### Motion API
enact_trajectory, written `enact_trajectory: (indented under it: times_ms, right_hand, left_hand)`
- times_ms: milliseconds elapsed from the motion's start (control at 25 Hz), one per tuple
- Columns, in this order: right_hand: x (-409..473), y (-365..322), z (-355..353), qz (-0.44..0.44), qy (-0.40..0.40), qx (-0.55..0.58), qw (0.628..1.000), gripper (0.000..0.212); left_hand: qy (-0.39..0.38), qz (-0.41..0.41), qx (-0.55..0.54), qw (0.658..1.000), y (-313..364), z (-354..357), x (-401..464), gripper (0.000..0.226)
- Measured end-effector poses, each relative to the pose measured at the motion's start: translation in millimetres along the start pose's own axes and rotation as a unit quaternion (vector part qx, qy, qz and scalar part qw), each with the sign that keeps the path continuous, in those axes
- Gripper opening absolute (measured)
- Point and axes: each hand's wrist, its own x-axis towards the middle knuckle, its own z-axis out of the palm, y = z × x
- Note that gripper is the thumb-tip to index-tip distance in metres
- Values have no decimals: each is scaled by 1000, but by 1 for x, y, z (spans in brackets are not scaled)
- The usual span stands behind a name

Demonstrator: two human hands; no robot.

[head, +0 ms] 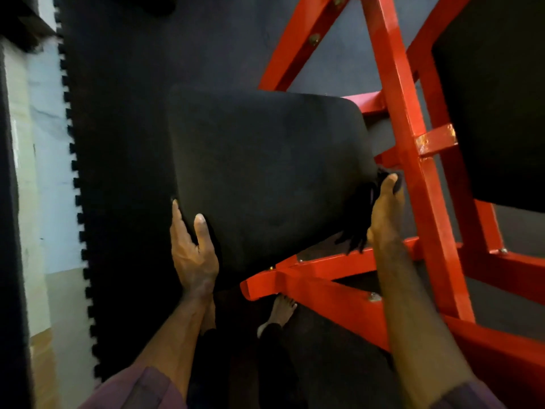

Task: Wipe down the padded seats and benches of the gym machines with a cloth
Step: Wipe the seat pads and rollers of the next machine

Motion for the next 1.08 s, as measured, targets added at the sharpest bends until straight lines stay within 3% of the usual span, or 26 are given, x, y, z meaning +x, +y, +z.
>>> enact_trajectory:
  times_ms: [160,280,400,520,640,840,1080]
  right_hand:
    - [21,-53,8,-68,-84,-111,988,47]
    - [-10,-27,-13,-96,-80,-143,982,49]
    - [-15,-27,-27,-88,-96,-161,978,46]
    - [16,-63,8,-72,-111,-214,968,46]
    - [26,-73,22,-93,-130,-205,966,44]
    - [4,-52,-15,-74,-131,-234,960,49]
    - [59,-99,52,-102,-141,-237,956,48]
  left_hand:
    - [-18,-17,-5,1000,-8,3,1,71]
    - [-26,-24,-9,999,-5,0,2,69]
    - [-23,-22,-4,999,-3,0,2,68]
    - [-23,-20,-4,1000,-7,1,4,68]
    - [-23,-17,-4,1000,-9,2,4,66]
    - [-16,-22,-2,1000,-6,0,3,66]
    - [-19,-19,-5,1000,-10,3,6,66]
